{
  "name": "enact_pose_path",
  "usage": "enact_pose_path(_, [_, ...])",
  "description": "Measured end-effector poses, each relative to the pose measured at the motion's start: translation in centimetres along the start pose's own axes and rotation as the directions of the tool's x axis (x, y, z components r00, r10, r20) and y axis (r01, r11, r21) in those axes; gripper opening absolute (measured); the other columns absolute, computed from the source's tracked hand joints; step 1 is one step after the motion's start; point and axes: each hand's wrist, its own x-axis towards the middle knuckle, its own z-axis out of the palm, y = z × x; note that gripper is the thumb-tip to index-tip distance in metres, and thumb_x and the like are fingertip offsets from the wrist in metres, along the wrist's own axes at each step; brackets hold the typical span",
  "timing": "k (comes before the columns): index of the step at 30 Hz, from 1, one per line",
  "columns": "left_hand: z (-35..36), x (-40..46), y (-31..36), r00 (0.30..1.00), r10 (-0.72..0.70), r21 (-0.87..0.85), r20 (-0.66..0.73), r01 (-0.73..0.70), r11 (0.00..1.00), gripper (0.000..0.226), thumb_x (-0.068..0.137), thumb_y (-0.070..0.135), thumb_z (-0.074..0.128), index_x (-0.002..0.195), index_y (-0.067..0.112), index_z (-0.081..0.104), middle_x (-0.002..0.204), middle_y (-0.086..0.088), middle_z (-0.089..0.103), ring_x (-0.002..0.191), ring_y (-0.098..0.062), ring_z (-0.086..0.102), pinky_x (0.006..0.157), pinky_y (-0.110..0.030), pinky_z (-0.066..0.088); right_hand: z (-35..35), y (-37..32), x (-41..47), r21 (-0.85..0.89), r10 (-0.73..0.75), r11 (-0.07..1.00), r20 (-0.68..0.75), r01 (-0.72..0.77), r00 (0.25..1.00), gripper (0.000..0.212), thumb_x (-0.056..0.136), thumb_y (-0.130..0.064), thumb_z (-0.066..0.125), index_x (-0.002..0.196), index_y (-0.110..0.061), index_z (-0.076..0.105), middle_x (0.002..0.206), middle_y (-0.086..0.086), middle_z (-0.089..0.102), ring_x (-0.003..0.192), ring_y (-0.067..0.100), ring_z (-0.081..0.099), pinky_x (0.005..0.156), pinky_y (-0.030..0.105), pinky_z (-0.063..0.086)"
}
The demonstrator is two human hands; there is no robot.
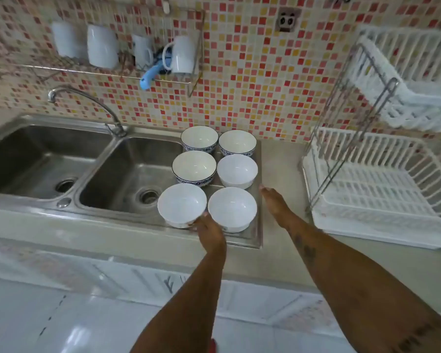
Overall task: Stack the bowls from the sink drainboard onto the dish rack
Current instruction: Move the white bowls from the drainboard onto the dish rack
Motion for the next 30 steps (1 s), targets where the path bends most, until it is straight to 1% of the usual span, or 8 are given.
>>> enact_pose_path(5, [2.7, 1.4, -2.0, 0.997, 0.072, -0.156, -0.011, -0.073, 0.985, 0.035, 0.103, 0.02, 0.041, 0.134, 0.008, 0.052, 0.135, -0.013, 0.056, 0.11, -0.025, 0.057, 0.088, -0.03, 0.046, 3.3, -1.2, 2.2, 0.165, 0.085, 0.983, -0.029, -0.079, 0.996, 0.04, 0.099, -0.036, 0.037, 0.122, -0.009, 0.056, 0.131, 0.016, 0.057, 0.114, 0.033, 0.056, 0.092, 0.037, 0.045])
enact_pose_path(10, [4.2, 3.3, -4.0, 0.998, 0.065, -0.144, -0.018, -0.067, 0.987, 0.04, 0.102, 0.029, 0.044, 0.139, 0.015, 0.045, 0.141, -0.013, 0.051, 0.122, -0.034, 0.054, 0.101, -0.049, 0.049, 5.8, -0.5, 3.5, 0.264, 0.212, 0.945, -0.045, -0.193, 0.976, 0.024, 0.096, -0.036, 0.042, 0.096, -0.02, 0.058, 0.107, 0.009, 0.064, 0.089, 0.022, 0.057, 0.074, 0.031, 0.046])
enact_pose_path(15, [4.4, 3.5, -4.6, 0.996, 0.092, -0.155, -0.02, -0.094, 0.983, 0.041, 0.102, 0.029, 0.043, 0.142, 0.023, 0.039, 0.144, -0.01, 0.048, 0.124, -0.033, 0.053, 0.102, -0.055, 0.048, 6.8, 0.6, 3.9, 0.236, 0.217, 0.953, -0.096, -0.189, 0.971, 0.026, 0.097, -0.035, 0.042, 0.1, -0.018, 0.061, 0.114, 0.011, 0.066, 0.096, 0.025, 0.059, 0.075, 0.03, 0.048])
enact_pose_path(19, [4.3, 1.5, -2.7, 1.0, 0.021, -0.2, -0.017, -0.024, 0.979, 0.041, 0.103, 0.028, 0.041, 0.144, 0.022, 0.037, 0.144, -0.011, 0.047, 0.125, -0.035, 0.052, 0.103, -0.055, 0.046, 6.0, -0.4, 2.6, 0.287, 0.218, 0.942, -0.126, -0.175, 0.968, 0.024, 0.098, -0.027, 0.041, 0.082, -0.02, 0.058, 0.105, 0.014, 0.064, 0.091, 0.023, 0.055, 0.075, 0.031, 0.046])
enact_pose_path(22, [4.9, -0.2, 1.5, 0.997, -0.033, -0.354, -0.07, 0.006, 0.935, 0.041, 0.105, 0.027, 0.035, 0.143, 0.015, 0.039, 0.136, -0.011, 0.05, 0.12, -0.028, 0.052, 0.106, -0.044, 0.043, 4.6, -3.3, 1.1, 0.388, 0.149, 0.917, -0.122, -0.091, 0.981, 0.023, 0.096, -0.026, 0.045, 0.082, -0.021, 0.062, 0.094, 0.011, 0.067, 0.085, 0.022, 0.058, 0.076, 0.031, 0.049])
enact_pose_path(25, [7.2, -1.4, 8.2, 0.992, -0.12, -0.529, -0.037, 0.083, 0.845, 0.047, 0.106, 0.033, 0.029, 0.145, 0.008, 0.039, 0.13, -0.011, 0.051, 0.128, -0.032, 0.048, 0.108, -0.037, 0.039, 0.9, -10.3, 0.3, 0.403, -0.088, 0.899, -0.219, 0.173, 0.972, 0.028, 0.098, -0.026, 0.043, 0.089, -0.014, 0.067, 0.086, 0.006, 0.065, 0.079, 0.018, 0.054, 0.075, 0.03, 0.045])
enact_pose_path(27, [8.9, -3.8, 14.0, 0.97, -0.137, -0.529, 0.203, 0.226, 0.818, 0.059, 0.104, 0.047, 0.021, 0.148, 0.009, 0.032, 0.144, -0.018, 0.043, 0.136, -0.039, 0.038, 0.117, -0.049, 0.029, -3.2, -16.0, -0.8, 0.346, -0.271, 0.855, -0.336, 0.386, 0.902, 0.035, 0.099, -0.025, 0.039, 0.1, -0.004, 0.067, 0.097, 0.016, 0.067, 0.083, 0.017, 0.054, 0.076, 0.028, 0.042])
enact_pose_path(30, [11.9, -7.5, 21.7, 0.847, 0.075, -0.648, 0.527, 0.342, 0.681, 0.043, 0.099, 0.049, 0.031, 0.124, 0.027, 0.059, 0.138, -0.007, 0.057, 0.129, -0.037, 0.051, 0.11, -0.055, 0.038, -10.6, -22.6, -4.1, 0.276, -0.439, 0.751, -0.469, 0.6, 0.766, 0.034, 0.101, -0.024, 0.037, 0.083, -0.006, 0.06, 0.079, 0.016, 0.061, 0.071, 0.015, 0.051, 0.066, 0.027, 0.039])
